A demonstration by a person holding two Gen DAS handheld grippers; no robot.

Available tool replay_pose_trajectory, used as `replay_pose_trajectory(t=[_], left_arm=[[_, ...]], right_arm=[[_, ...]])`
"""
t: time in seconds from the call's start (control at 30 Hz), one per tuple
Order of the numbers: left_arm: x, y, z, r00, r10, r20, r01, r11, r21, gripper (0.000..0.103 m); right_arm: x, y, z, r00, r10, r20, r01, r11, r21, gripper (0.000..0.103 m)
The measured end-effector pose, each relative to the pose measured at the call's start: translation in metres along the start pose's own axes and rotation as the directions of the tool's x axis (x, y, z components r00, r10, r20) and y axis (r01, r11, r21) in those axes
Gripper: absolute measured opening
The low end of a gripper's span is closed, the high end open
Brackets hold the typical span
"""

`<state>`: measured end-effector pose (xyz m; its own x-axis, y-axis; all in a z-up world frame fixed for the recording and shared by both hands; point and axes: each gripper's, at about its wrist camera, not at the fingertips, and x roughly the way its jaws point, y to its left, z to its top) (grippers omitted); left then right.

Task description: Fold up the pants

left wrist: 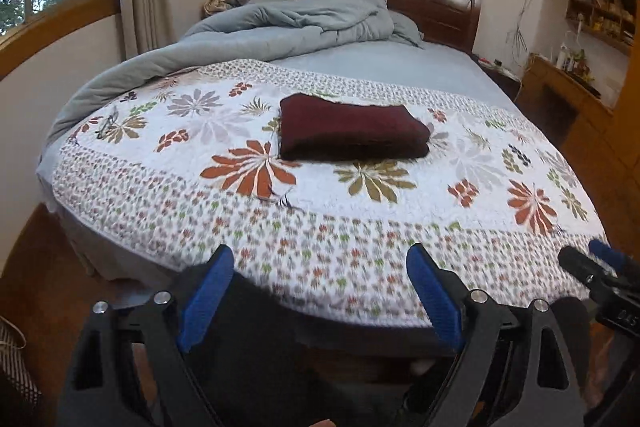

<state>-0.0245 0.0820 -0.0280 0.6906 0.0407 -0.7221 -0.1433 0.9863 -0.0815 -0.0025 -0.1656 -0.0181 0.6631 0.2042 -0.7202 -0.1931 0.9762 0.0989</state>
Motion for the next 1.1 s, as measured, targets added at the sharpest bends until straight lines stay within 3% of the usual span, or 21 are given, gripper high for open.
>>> replay_pose_trajectory(t=[0.1,0.2,0.3,0.4,0.6,0.67,1.1], left_arm=[[-0.024,-0.007,0.005,0.999,0.042,-0.028,-0.041,0.998,0.046,0.089],[-0.054,-0.007,0.013,0.998,0.065,0.026,-0.066,0.997,0.037,0.089],[-0.074,-0.002,0.021,0.998,0.024,0.053,-0.024,1.0,0.002,0.089],[-0.084,0.0,0.025,0.996,0.027,0.081,-0.026,1.0,-0.016,0.089],[-0.082,-0.008,0.024,0.994,0.049,0.095,-0.05,0.999,0.003,0.089],[-0.077,-0.009,0.024,0.997,0.026,0.078,-0.025,1.0,-0.005,0.089],[-0.066,-0.003,0.027,0.999,0.02,0.049,-0.019,1.0,-0.025,0.089]], right_arm=[[-0.032,0.01,0.011,0.998,-0.027,0.058,0.03,0.999,-0.04,0.1],[-0.067,0.015,0.021,0.991,0.005,0.132,0.002,0.999,-0.052,0.1],[-0.088,0.019,0.03,0.984,0.04,0.172,-0.031,0.998,-0.053,0.1],[-0.096,0.023,0.033,0.978,0.045,0.205,-0.03,0.997,-0.077,0.1],[-0.072,0.024,0.034,0.993,0.008,0.117,0.0,0.998,-0.07,0.1],[-0.066,0.025,0.034,0.995,0.007,0.098,0.0,0.998,-0.064,0.1],[-0.052,0.042,0.035,0.998,0.012,0.057,-0.006,0.995,-0.096,0.1]])
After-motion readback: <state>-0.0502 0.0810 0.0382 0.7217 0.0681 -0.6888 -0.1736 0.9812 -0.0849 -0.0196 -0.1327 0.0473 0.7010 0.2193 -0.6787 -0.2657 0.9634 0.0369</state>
